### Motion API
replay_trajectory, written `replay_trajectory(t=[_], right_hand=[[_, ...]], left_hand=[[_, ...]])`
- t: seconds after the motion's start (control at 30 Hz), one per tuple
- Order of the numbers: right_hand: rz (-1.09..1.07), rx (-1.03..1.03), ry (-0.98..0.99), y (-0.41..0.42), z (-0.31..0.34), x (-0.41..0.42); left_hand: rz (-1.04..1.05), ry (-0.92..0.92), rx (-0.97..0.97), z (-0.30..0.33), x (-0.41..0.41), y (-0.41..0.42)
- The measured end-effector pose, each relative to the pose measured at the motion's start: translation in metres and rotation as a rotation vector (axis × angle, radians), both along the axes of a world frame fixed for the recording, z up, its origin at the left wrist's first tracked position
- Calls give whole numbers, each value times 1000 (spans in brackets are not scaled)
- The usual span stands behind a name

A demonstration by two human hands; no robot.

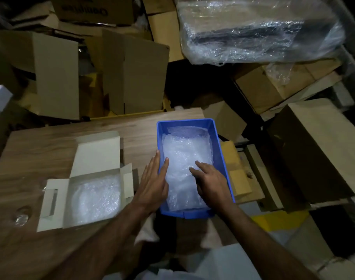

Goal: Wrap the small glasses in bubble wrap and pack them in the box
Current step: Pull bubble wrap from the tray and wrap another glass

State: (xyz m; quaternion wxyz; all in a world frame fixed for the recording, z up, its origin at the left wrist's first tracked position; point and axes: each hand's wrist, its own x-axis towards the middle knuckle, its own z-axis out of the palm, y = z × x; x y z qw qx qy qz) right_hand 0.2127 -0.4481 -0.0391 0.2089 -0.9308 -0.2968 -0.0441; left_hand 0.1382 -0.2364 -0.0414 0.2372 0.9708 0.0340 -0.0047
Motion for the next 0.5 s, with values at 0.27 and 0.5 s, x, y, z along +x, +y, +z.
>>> replay_trajectory(t=[0.27, 0.5], right_hand=[[42, 260, -225, -5, 37, -11], [125, 316, 63, -1, 83, -15]], left_hand=[[-149, -131, -218, 48, 32, 7], [-243, -291, -343, 113, 8, 45]])
